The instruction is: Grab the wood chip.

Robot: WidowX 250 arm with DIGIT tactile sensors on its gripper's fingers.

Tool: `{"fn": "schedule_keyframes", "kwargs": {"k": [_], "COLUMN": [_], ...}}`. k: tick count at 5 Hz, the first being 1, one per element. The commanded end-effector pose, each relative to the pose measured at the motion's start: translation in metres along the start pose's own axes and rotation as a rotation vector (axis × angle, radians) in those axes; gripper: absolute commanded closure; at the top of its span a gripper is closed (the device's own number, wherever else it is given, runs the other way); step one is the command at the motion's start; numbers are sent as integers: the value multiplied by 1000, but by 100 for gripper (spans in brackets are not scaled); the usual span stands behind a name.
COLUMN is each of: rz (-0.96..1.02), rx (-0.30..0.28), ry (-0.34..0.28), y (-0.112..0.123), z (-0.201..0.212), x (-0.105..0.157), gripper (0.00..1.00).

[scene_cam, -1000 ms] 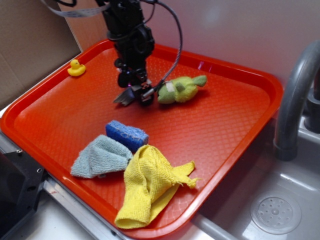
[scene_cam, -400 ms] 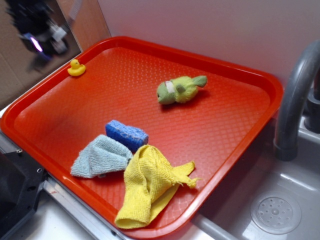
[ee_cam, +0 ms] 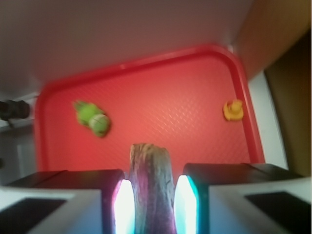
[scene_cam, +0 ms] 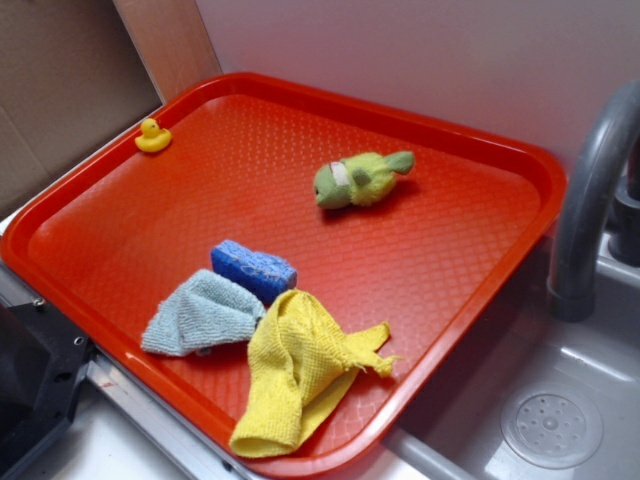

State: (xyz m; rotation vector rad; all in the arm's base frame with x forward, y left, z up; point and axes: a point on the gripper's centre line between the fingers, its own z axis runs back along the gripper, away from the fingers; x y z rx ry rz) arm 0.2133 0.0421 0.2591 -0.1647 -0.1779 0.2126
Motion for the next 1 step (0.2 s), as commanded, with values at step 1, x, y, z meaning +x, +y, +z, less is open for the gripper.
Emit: {"fn": "schedule_keyframes", "kwargs": {"k": [1], "rz": [-30], "rx": [77], "ry": [-64], "y": [-19], "z": [-4], "x": [-14], "gripper": [100]}}
